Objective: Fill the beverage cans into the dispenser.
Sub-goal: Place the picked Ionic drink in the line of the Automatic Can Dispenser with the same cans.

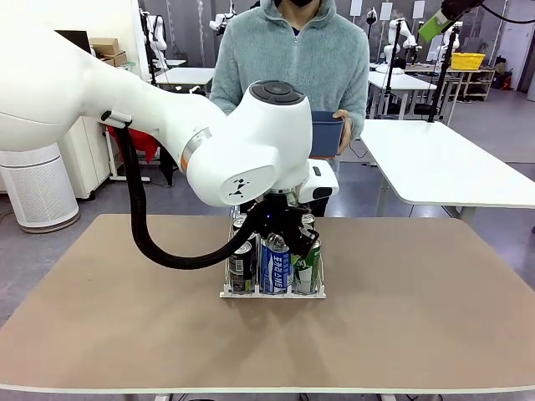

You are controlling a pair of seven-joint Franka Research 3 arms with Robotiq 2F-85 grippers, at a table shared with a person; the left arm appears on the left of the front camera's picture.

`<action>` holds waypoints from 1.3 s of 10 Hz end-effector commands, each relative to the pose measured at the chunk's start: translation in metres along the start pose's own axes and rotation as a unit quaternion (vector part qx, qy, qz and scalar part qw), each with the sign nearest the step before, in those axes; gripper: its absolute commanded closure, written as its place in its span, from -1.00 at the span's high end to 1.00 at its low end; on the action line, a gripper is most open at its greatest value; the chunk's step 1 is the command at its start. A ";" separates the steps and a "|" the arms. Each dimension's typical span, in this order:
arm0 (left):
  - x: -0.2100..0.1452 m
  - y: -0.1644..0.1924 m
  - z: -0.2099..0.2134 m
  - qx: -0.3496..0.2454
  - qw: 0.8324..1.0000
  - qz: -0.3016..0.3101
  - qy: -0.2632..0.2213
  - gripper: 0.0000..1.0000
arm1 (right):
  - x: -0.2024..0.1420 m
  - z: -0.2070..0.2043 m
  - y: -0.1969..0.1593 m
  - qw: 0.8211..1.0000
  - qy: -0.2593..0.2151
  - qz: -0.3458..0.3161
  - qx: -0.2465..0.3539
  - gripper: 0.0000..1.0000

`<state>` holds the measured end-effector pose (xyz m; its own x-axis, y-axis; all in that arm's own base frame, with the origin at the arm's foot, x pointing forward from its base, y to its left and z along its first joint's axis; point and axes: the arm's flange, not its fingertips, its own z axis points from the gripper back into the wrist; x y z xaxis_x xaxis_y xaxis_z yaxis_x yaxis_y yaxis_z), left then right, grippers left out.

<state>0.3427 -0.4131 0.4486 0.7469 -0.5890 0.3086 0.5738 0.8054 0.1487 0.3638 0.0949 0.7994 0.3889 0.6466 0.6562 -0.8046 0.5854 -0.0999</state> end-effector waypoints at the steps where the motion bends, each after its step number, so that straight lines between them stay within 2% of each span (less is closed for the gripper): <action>1: 0.001 0.014 -0.003 -0.001 1.000 -0.009 -0.013 0.15 | 0.001 -0.001 0.003 1.000 -0.004 -0.007 0.000 1.00; 7: 0.013 0.059 -0.027 -0.021 0.999 0.015 -0.036 0.15 | 0.001 -0.001 0.003 1.000 -0.004 -0.007 0.000 1.00; 13: 0.019 0.068 -0.048 0.010 0.999 0.023 -0.024 0.15 | 0.001 -0.001 0.003 1.000 -0.004 -0.007 0.000 1.00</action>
<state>0.3924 -0.3802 0.4256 0.7651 -0.5523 0.3309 0.5530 0.8270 0.1017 0.3638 0.0949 0.7994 0.3890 0.6466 0.6562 -0.8046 0.5854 -0.0999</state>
